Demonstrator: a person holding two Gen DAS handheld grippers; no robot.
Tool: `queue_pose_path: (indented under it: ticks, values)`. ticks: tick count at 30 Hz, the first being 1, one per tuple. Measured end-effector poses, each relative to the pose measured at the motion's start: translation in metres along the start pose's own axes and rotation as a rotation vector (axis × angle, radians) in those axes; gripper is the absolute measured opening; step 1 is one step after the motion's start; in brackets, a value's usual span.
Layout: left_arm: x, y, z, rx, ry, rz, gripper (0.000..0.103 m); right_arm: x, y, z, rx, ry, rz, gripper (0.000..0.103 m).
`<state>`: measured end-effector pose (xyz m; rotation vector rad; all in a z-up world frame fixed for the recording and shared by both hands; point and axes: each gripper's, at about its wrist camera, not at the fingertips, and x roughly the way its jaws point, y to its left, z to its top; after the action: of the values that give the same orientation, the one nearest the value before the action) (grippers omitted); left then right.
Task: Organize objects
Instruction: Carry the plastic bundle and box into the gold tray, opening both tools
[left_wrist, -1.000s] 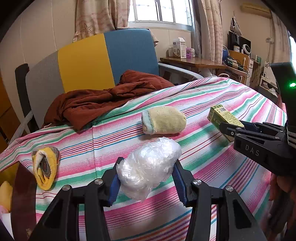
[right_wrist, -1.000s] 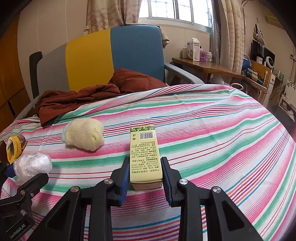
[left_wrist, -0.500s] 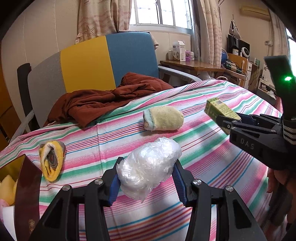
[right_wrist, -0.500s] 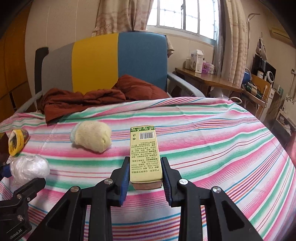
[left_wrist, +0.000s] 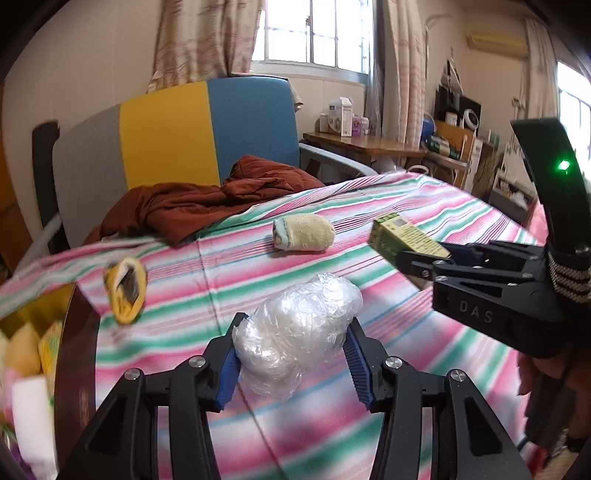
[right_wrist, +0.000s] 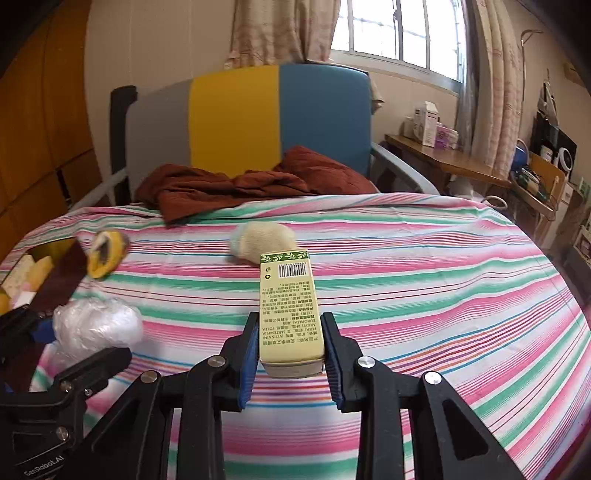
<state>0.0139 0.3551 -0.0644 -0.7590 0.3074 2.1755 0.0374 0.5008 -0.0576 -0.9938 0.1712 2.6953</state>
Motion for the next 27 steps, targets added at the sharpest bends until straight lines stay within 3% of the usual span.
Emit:
queue_pose_path:
  ticks: [5, 11, 22, 27]
  values:
    - [-0.043, 0.016, -0.012, -0.063, -0.033, -0.028, 0.051, -0.020, 0.027, -0.004, 0.009, -0.006, 0.087, 0.031]
    - [-0.093, 0.054, -0.027, -0.153, -0.068, -0.009, 0.051, -0.034, 0.077, -0.005, 0.007, 0.004, 0.213, 0.031]
    - [-0.163, 0.168, -0.062, -0.381, -0.140, 0.181, 0.051, -0.052, 0.188, 0.010, -0.093, 0.006, 0.417, 0.031]
    - [-0.169, 0.217, -0.080, -0.457, -0.104, 0.254, 0.052, -0.050, 0.234, 0.014, -0.150, 0.025, 0.451, 0.031]
